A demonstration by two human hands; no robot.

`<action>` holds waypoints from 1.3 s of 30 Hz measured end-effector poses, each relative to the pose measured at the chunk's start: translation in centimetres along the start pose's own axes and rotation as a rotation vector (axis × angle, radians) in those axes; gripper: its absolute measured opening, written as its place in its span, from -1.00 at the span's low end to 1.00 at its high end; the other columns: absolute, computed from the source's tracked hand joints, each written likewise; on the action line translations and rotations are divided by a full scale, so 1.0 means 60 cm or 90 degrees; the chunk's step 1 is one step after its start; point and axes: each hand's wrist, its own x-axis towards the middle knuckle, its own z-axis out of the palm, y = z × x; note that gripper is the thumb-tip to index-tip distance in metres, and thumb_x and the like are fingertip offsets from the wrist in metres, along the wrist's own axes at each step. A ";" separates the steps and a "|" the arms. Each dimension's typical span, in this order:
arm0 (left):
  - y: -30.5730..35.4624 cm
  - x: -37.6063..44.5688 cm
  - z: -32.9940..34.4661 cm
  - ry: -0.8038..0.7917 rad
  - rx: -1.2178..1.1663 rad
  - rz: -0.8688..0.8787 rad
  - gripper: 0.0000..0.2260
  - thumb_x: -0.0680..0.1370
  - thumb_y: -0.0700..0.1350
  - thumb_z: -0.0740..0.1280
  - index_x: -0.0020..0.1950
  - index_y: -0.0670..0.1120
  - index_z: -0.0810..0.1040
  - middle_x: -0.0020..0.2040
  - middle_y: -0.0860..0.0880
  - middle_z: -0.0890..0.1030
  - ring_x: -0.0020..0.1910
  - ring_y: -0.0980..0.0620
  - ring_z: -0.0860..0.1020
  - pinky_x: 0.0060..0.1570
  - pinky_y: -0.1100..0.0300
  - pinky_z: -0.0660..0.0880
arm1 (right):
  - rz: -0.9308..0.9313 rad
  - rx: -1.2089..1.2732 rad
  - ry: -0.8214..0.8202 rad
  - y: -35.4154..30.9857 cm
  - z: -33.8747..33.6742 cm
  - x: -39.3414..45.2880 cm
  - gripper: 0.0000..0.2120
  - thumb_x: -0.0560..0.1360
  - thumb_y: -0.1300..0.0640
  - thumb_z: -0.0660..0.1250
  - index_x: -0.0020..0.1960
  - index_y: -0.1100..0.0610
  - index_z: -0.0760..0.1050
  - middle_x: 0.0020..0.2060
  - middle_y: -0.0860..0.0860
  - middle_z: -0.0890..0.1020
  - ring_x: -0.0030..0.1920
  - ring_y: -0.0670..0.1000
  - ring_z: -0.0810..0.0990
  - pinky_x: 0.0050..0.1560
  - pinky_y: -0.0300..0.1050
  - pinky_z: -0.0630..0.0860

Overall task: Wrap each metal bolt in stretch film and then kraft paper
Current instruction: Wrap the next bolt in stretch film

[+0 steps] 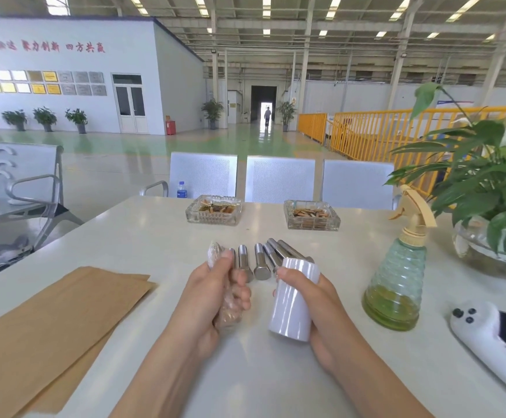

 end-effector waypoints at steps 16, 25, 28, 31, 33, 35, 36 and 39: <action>0.039 0.190 -0.101 0.234 0.847 -0.043 -0.87 0.54 -0.21 0.32 -0.17 -0.23 0.45 -0.38 -0.16 0.56 -0.46 -0.05 0.52 -0.51 0.21 0.31 | 0.017 0.064 -0.066 0.000 -0.010 0.009 -0.65 0.35 -0.05 0.57 0.05 0.09 0.65 -0.15 0.07 0.66 -0.11 0.04 0.67 -0.03 0.02 0.65; 0.011 0.245 -0.098 0.282 0.967 0.007 -0.76 0.63 -0.11 0.27 0.20 -0.23 0.54 0.22 -0.31 0.55 0.23 -0.33 0.50 0.13 -0.07 0.50 | 0.013 0.077 -0.077 0.008 -0.020 0.020 -0.55 0.36 -0.06 0.59 0.16 0.13 0.66 -0.07 0.07 0.71 -0.08 0.05 0.69 -0.08 -0.05 0.65; 0.019 0.238 -0.087 0.256 1.036 -0.053 -0.69 0.63 -0.09 0.24 0.33 -0.19 0.50 0.31 -0.26 0.49 0.31 -0.29 0.43 0.26 -0.09 0.45 | 0.017 0.106 -0.084 0.006 -0.021 0.022 -0.44 0.37 -0.12 0.55 0.26 0.17 0.62 0.00 0.09 0.74 -0.07 0.01 0.71 -0.13 -0.08 0.64; 0.031 0.200 -0.055 0.273 0.986 0.166 -0.68 0.64 -0.06 0.25 0.34 -0.15 0.51 0.29 -0.20 0.49 0.28 -0.26 0.45 0.23 -0.10 0.44 | 0.035 0.133 -0.108 0.005 -0.023 0.021 -0.58 0.43 -0.14 0.46 0.18 0.10 0.68 -0.04 0.08 0.75 -0.13 0.00 0.71 -0.08 -0.08 0.63; 0.035 0.156 -0.021 0.180 0.798 0.255 -0.77 0.62 0.04 0.28 0.15 -0.06 0.61 0.10 -0.05 0.65 0.11 -0.13 0.60 0.07 0.01 0.51 | 0.032 0.141 -0.109 0.004 -0.022 0.020 -0.71 0.50 -0.13 0.44 0.08 0.04 0.74 -0.05 0.08 0.75 -0.10 0.01 0.71 -0.02 -0.05 0.62; 0.036 0.107 0.016 0.003 0.577 0.113 -0.65 0.59 0.24 0.28 0.00 -0.02 0.62 -0.13 0.03 0.72 -0.15 0.00 0.69 -0.15 0.09 0.55 | 0.025 0.138 -0.108 0.002 -0.021 0.018 -0.71 0.54 -0.12 0.40 0.10 0.05 0.74 0.01 0.11 0.74 -0.02 0.05 0.70 0.12 0.03 0.58; 0.033 0.087 0.030 -0.067 0.513 0.052 -0.57 0.57 0.32 0.28 -0.02 -0.05 0.61 -0.18 0.04 0.72 -0.24 0.03 0.69 -0.25 0.12 0.55 | 0.020 0.138 -0.111 0.001 -0.021 0.015 -0.66 0.56 -0.11 0.38 0.17 0.09 0.71 0.06 0.14 0.72 0.05 0.09 0.69 0.22 0.08 0.54; 0.016 0.053 0.046 -0.161 0.476 0.061 -0.57 0.56 0.28 0.36 -0.06 -0.11 0.56 -0.25 0.05 0.67 -0.32 0.07 0.64 -0.37 0.20 0.51 | 0.015 0.148 -0.123 -0.005 -0.020 0.010 -0.55 0.60 -0.11 0.32 0.32 0.18 0.61 0.21 0.23 0.67 0.20 0.16 0.64 0.37 0.16 0.45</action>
